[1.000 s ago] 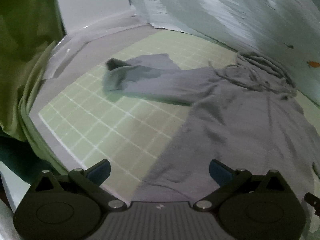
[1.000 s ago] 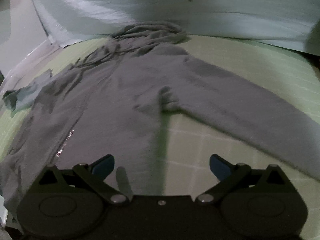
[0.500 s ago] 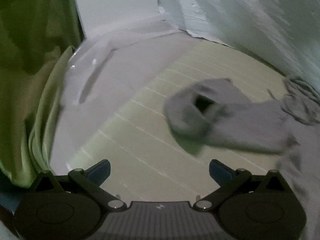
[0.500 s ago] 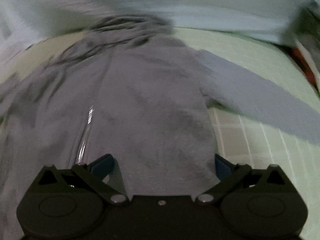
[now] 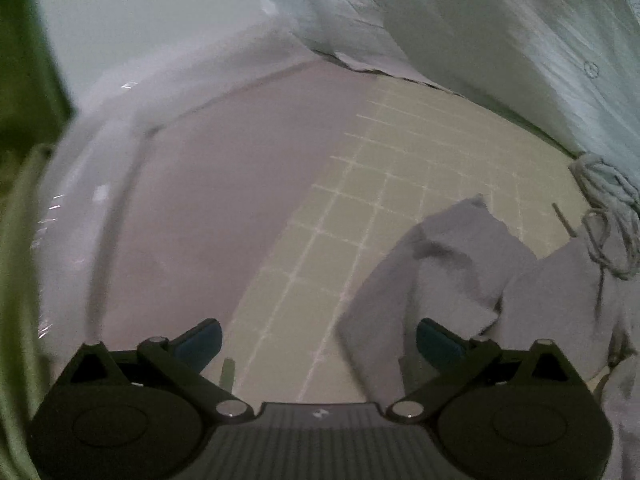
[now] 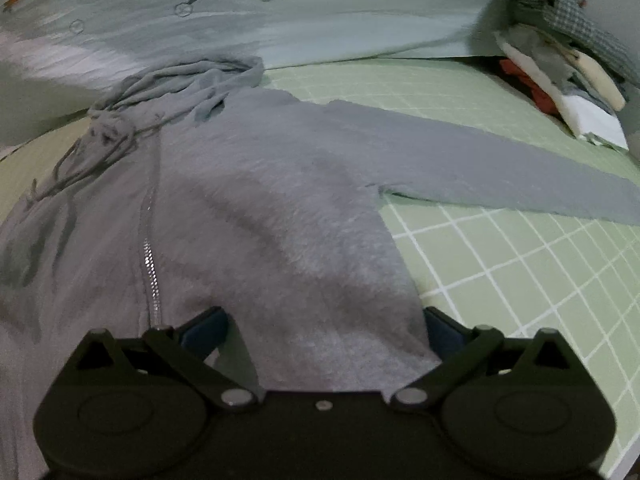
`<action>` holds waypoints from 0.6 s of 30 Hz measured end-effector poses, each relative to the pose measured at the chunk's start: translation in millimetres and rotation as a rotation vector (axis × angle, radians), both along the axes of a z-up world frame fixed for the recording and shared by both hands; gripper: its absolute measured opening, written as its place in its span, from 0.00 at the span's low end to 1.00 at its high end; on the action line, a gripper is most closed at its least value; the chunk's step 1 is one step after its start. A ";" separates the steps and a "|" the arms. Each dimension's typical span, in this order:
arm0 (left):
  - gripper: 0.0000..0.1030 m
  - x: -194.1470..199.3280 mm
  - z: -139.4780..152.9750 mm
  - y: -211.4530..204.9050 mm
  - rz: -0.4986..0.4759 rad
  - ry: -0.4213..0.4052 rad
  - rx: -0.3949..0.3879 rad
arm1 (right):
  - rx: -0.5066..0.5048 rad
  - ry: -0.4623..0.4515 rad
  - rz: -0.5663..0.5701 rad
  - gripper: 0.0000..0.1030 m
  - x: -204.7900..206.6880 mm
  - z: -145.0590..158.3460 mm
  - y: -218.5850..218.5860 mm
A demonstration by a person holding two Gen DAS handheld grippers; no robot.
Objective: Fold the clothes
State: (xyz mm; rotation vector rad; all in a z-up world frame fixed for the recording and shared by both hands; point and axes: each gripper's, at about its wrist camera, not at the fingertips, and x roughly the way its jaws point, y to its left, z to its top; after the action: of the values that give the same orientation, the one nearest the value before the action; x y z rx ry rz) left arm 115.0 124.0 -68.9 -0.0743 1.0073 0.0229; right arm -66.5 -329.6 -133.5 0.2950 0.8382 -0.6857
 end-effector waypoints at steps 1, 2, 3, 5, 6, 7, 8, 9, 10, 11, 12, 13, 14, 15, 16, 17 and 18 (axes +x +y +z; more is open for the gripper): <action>0.87 5.5 -2.6 -4.0 -0.019 0.006 -0.009 | -0.001 0.000 -0.011 1.00 0.9 -0.1 0.6; 0.85 11.0 -5.3 -8.0 -0.038 0.012 -0.018 | -0.001 0.000 -0.022 1.00 1.9 -0.1 1.2; 0.81 16.5 -7.9 -12.0 -0.057 0.018 -0.027 | 0.004 0.006 -0.028 1.00 3.6 0.4 0.7; 0.81 27.4 -13.3 -20.0 -0.094 0.030 -0.043 | 0.014 0.017 -0.032 1.00 5.4 1.1 -0.6; 0.80 31.3 -17.3 -23.7 -0.107 0.038 -0.040 | 0.019 0.023 -0.034 1.00 6.3 1.5 -1.2; 0.79 34.3 -21.8 -27.0 -0.115 0.049 -0.031 | 0.021 0.025 -0.035 1.00 6.7 1.5 -1.4; 0.77 37.1 -25.1 -29.0 -0.123 0.058 -0.028 | 0.020 0.025 -0.035 1.00 6.8 1.3 -1.5; 0.72 39.6 -28.1 -30.9 -0.130 0.064 -0.024 | 0.020 0.025 -0.036 1.00 6.9 1.2 -1.6; 0.67 41.0 -28.5 -32.0 -0.139 0.056 -0.023 | 0.019 0.024 -0.036 1.00 6.8 1.2 -1.5; 0.62 42.2 -28.8 -33.0 -0.149 0.048 -0.023 | 0.019 0.025 -0.037 1.00 6.8 1.1 -1.2; 0.52 42.1 -28.0 -33.3 -0.161 0.042 -0.025 | 0.020 0.026 -0.038 1.00 7.1 1.2 -1.2; 0.37 41.9 -27.3 -33.6 -0.173 0.037 -0.028 | 0.021 0.027 -0.040 1.00 7.6 1.2 -0.9; 0.26 41.7 -27.1 -33.8 -0.176 0.033 -0.034 | 0.022 0.028 -0.042 1.00 8.1 1.3 -0.8; 0.08 41.4 -27.5 -33.5 -0.178 0.034 -0.045 | 0.022 0.027 -0.045 1.00 8.4 1.1 -0.7; 0.07 40.8 -27.9 -32.3 -0.178 0.035 -0.062 | 0.021 0.024 -0.048 1.00 8.5 0.9 -0.5; 0.07 38.5 -25.3 -29.5 -0.164 0.023 -0.060 | 0.018 0.021 -0.051 1.00 8.3 0.5 0.1; 0.06 36.2 -22.5 -26.4 -0.148 0.010 -0.056 | 0.015 0.017 -0.054 1.00 8.1 0.1 0.7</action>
State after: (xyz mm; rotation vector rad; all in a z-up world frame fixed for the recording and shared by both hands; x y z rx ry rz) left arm 151.1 97.5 -91.5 -0.0511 1.0217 -0.1404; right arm -58.5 -328.9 -133.4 0.3266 0.8547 -0.7331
